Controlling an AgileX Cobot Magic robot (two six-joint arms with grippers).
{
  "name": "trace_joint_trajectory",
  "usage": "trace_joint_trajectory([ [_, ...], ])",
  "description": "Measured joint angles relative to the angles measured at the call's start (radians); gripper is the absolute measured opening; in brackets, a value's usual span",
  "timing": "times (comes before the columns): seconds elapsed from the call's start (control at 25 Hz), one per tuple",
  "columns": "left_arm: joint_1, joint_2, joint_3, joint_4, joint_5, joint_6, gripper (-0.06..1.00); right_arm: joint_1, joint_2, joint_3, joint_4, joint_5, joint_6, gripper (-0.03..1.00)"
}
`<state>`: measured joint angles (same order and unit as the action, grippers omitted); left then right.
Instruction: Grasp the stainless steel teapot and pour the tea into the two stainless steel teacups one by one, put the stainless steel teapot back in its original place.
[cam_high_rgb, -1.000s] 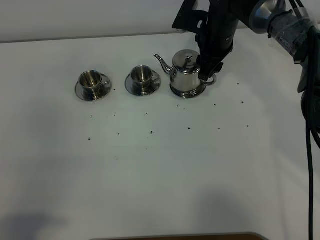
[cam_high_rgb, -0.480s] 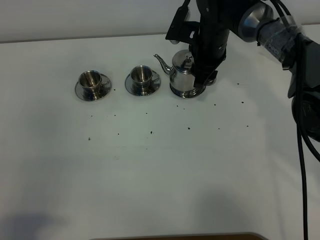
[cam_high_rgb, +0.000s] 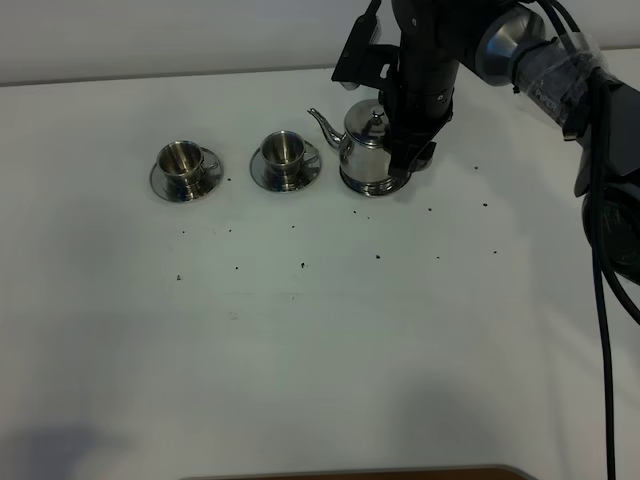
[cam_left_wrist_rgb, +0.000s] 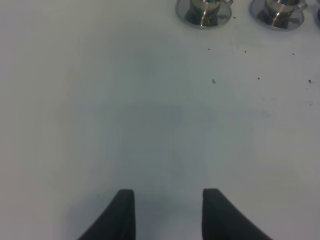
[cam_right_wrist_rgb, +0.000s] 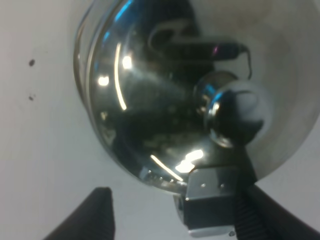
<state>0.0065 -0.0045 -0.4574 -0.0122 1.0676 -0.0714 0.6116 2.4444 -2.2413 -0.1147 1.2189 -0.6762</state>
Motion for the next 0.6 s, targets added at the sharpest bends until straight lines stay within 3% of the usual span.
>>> trace_joint_trajectory([
  [0.6, 0.000, 0.000, 0.000, 0.000, 0.000, 0.001, 0.38, 0.000, 0.000, -0.001, 0.000, -0.055, 0.023, 0.52],
])
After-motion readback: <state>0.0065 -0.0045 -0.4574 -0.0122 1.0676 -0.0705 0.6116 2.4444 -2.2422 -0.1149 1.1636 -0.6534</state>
